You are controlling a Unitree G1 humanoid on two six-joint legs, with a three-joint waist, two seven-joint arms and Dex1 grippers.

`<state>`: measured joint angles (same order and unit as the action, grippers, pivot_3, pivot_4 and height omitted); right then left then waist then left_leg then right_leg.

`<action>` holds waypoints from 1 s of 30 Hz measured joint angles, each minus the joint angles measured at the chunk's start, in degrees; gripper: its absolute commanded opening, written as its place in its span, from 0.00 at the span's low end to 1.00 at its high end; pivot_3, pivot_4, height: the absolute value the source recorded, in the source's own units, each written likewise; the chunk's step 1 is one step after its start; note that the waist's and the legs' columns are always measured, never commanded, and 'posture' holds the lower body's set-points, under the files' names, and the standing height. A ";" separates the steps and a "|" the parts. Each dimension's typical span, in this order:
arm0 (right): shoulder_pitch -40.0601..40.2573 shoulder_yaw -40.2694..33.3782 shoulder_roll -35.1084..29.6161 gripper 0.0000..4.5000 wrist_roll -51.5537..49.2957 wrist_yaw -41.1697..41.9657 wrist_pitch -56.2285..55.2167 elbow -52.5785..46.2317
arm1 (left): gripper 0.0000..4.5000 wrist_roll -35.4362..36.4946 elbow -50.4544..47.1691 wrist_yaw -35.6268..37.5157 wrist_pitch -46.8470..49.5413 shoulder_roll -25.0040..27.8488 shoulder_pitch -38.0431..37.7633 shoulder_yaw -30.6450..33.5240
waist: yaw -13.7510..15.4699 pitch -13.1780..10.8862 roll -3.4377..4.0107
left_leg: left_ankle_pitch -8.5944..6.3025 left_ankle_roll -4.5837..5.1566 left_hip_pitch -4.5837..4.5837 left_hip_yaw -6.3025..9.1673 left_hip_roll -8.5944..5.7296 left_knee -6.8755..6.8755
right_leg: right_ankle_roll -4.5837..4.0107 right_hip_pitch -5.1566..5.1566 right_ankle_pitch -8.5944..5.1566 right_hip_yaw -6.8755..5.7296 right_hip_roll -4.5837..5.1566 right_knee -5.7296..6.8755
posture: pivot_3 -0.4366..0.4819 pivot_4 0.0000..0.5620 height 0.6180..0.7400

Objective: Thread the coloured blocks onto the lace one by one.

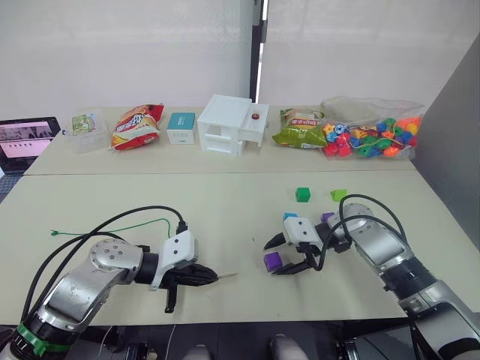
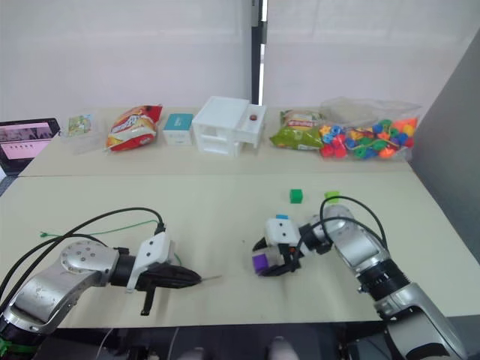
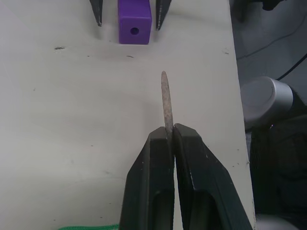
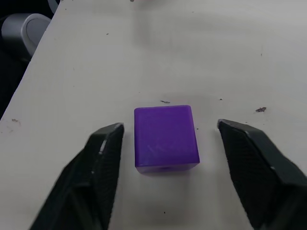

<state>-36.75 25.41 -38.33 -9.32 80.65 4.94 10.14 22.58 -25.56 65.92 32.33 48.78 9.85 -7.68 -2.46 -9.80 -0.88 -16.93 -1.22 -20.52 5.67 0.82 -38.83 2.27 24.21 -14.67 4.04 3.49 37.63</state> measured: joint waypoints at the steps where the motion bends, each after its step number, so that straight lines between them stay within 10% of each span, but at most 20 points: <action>1: 0.36 -0.40 0.21 0.36 0.04 -0.19 -0.29 0.08 | 0.00 -0.08 -0.15 -0.22 -0.01 0.00 -0.02 -0.08 | 0.01 0.00 0.00 | 0.00 0.00 0.01 0.00 0.00 0.00 | 0.00 -0.02 0.00 0.00 0.00 0.00 | 0.48 0.27 1.00; 30: 11.94 -5.38 2.86 0.26 0.41 -14.54 17.11 -18.37 | 0.00 -10.42 6.14 -5.40 6.43 -6.59 17.82 -16.89 | -0.10 0.01 -0.01 | 0.00 0.00 0.09 0.06 -0.02 -0.06 | 0.00 -0.09 0.00 0.01 -0.06 0.11 | 0.48 0.27 1.00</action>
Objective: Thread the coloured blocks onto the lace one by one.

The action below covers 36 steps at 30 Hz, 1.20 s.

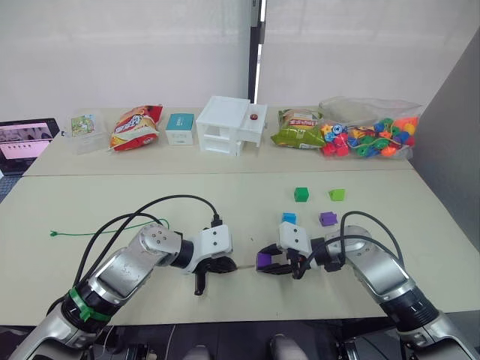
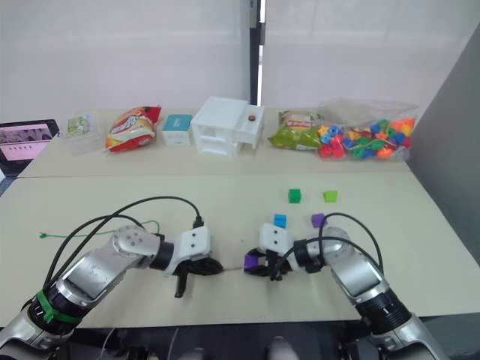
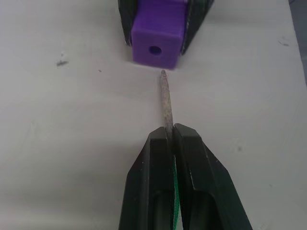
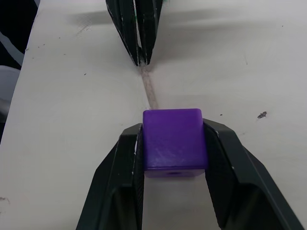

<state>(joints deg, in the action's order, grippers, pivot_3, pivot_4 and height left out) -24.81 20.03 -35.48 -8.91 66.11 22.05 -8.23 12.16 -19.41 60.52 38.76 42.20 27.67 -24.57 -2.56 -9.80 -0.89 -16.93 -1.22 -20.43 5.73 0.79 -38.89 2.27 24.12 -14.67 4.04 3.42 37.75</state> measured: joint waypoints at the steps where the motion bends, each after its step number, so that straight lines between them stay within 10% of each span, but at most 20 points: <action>1: -0.02 0.06 -0.02 0.26 0.29 -0.02 0.23 -0.30 | 0.00 -0.17 0.42 0.22 0.17 -0.40 1.06 -0.27 | 0.03 0.00 0.00 | 0.00 0.00 -0.01 0.00 0.01 0.00 | 0.00 0.00 0.00 -0.01 -0.01 0.00 | 0.48 0.27 1.00; 31: -0.61 1.14 0.09 0.26 1.02 -2.21 6.03 -3.80 | 0.00 -2.78 8.94 2.32 -0.14 -10.83 6.13 -2.87 | 0.44 0.01 -0.02 | 0.01 -0.01 0.00 0.04 -0.06 -0.12 | 0.00 -0.10 0.00 -0.01 0.04 -0.01 | 0.48 0.27 1.00; 36: 1.00 0.51 0.38 0.26 1.00 -3.99 6.30 -5.11 | 0.44 1.56 9.10 3.99 -0.52 -10.93 5.38 3.06 | 0.25 0.01 -0.02 | 0.00 -0.01 0.00 0.05 -0.05 -0.11 | 0.00 -0.03 0.00 -0.01 0.03 0.12 | 0.48 0.27 1.00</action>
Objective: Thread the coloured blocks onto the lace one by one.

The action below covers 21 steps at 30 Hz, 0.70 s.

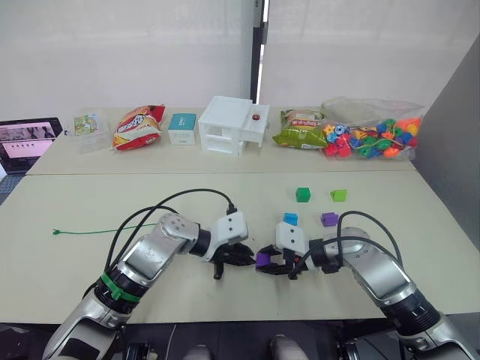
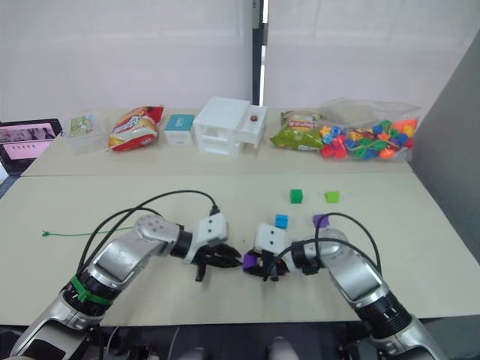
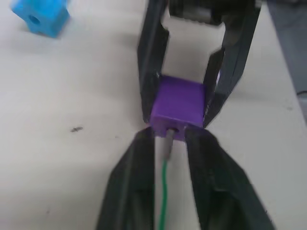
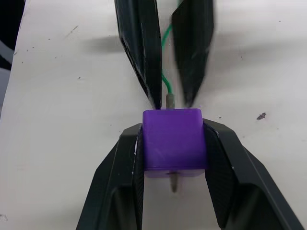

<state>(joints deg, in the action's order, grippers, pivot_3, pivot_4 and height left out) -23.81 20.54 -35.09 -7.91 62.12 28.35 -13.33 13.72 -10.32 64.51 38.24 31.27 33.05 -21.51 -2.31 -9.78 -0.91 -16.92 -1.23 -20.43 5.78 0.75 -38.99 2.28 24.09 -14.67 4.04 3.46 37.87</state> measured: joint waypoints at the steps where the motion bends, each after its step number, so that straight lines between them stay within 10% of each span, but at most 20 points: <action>1: 0.13 0.10 0.20 0.26 0.00 -0.30 0.07 -0.23 | 0.49 0.94 -0.18 0.56 -0.63 0.06 0.02 0.62 | -0.15 0.00 -0.01 | 0.00 0.00 0.00 0.00 0.01 0.00 | 0.00 0.01 0.00 0.00 -0.01 0.00 | 0.48 0.27 1.00; 3: 0.57 0.17 0.38 0.26 -0.06 -0.98 0.26 -0.85 | 0.64 2.60 -0.16 2.41 -1.22 1.66 -0.12 1.94 | -0.45 0.00 0.00 | 0.00 0.00 0.03 0.00 0.02 0.04 | 0.00 0.06 0.00 0.01 -0.03 0.07 | 0.48 0.27 1.00; 21: 0.95 0.06 -0.24 0.26 -0.19 -2.00 2.32 -2.36 | 0.59 -2.75 9.53 5.78 -19.60 6.17 -7.70 2.56 | -0.14 0.00 0.00 | 0.00 0.00 0.04 0.00 0.02 0.06 | 0.00 0.03 0.00 0.00 -0.02 0.02 | 0.48 0.27 1.00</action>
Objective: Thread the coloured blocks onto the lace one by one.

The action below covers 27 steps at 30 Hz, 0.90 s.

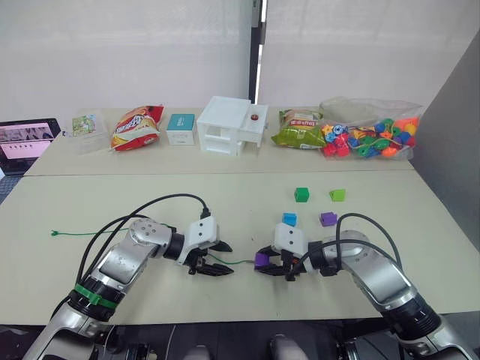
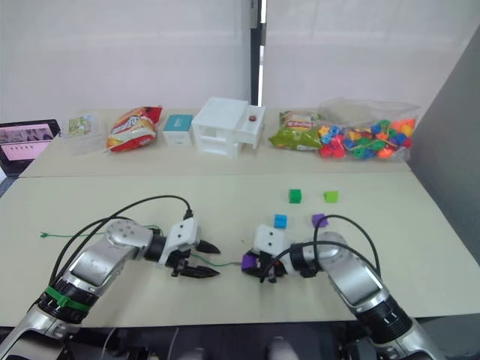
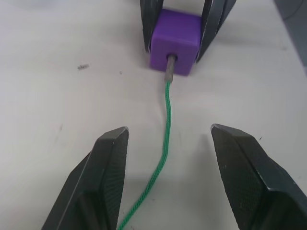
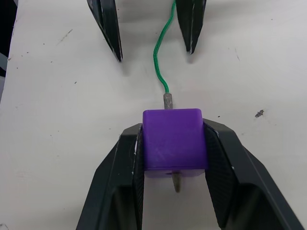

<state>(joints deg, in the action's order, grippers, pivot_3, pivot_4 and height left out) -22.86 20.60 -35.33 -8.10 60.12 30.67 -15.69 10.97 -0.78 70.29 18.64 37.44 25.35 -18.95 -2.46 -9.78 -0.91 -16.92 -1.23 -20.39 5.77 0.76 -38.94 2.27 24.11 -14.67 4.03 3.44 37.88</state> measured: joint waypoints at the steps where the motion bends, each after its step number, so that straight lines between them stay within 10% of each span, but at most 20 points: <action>1: 0.00 0.00 -0.18 0.26 0.00 -0.05 0.04 -0.05 | 0.52 -0.33 0.34 -0.21 -1.02 -0.32 -0.09 -0.01 | 0.01 0.00 0.00 | 0.00 0.00 0.01 0.00 0.00 0.00 | 0.00 -0.02 0.00 0.00 0.00 0.00 | 0.48 0.27 1.00; 8: 0.02 0.00 -0.36 0.26 0.00 -0.34 0.99 -0.69 | 0.02 -2.47 2.98 -2.33 -7.38 -2.61 -0.68 0.40 | 0.07 0.00 0.00 | 0.00 0.00 0.02 0.00 -0.01 0.00 | 0.00 -0.04 0.00 0.00 0.01 -0.01 | 0.48 0.27 1.00; 27: 0.46 0.02 -0.33 0.26 0.00 -1.28 2.40 -2.00 | 0.01 -3.24 3.16 -2.87 -7.06 -9.51 1.23 -1.80 | 0.05 0.00 0.00 | 0.00 0.00 0.00 0.00 -0.01 -0.01 | 0.00 -0.03 0.00 0.00 0.01 -0.01 | 0.48 0.27 1.00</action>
<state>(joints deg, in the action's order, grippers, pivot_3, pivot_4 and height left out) -22.40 20.62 -35.66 -8.10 58.84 33.07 -17.69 7.73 2.38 67.42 11.58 27.93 26.58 -20.76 -2.40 -9.78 -0.91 -16.92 -1.23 -20.38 5.78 0.75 -38.94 2.27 24.08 -14.67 4.04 3.45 37.87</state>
